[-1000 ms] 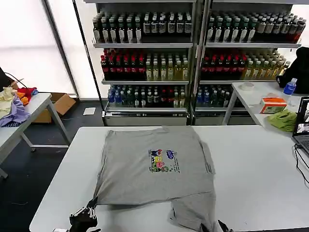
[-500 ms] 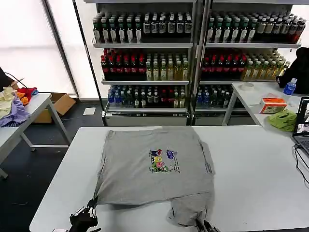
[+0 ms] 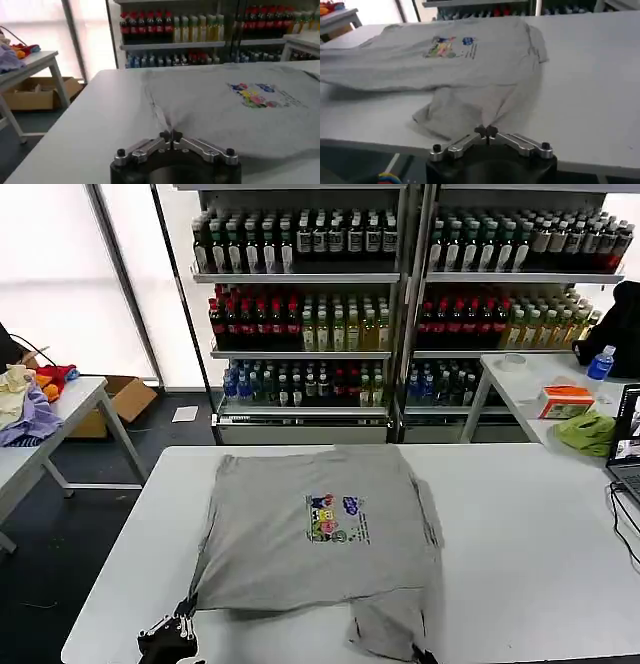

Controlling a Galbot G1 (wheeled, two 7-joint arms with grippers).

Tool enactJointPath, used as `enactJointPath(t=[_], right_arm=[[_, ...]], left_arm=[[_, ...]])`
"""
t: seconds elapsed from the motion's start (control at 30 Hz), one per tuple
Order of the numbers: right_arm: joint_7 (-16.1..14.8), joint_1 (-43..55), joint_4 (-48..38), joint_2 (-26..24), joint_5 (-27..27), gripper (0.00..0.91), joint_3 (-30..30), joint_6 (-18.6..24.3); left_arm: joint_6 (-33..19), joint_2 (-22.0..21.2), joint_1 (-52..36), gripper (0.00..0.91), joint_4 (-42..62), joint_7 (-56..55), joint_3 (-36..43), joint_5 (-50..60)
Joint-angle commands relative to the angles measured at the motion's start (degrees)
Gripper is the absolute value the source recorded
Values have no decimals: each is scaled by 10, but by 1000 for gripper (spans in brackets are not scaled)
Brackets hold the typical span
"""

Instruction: Fold and organize the clothes.

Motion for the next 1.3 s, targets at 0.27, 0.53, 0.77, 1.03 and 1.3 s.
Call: enactJointPath(t=[0.27,0.53,0.77,1.03,1.3], right_arm=[[-49,-86,59,-5,-11,0,38,86],[-6,155,9,-16,89,0,31,89],[10,331,-85,-34,129,0,19,91],[4,480,-221,-43,130,0,-20,83],[-6,572,-337,-39,106,907,-85,73]], left_arm=[[23,28,28,10,-25,14,-23,-6],[55,61,-120,10,32,8,-22,-101],[72,62,-244,10,104,10,-17,-152],[62,117,-337,10,209,21,9,-174],[47,122,-397,504,305,28,42,-154]])
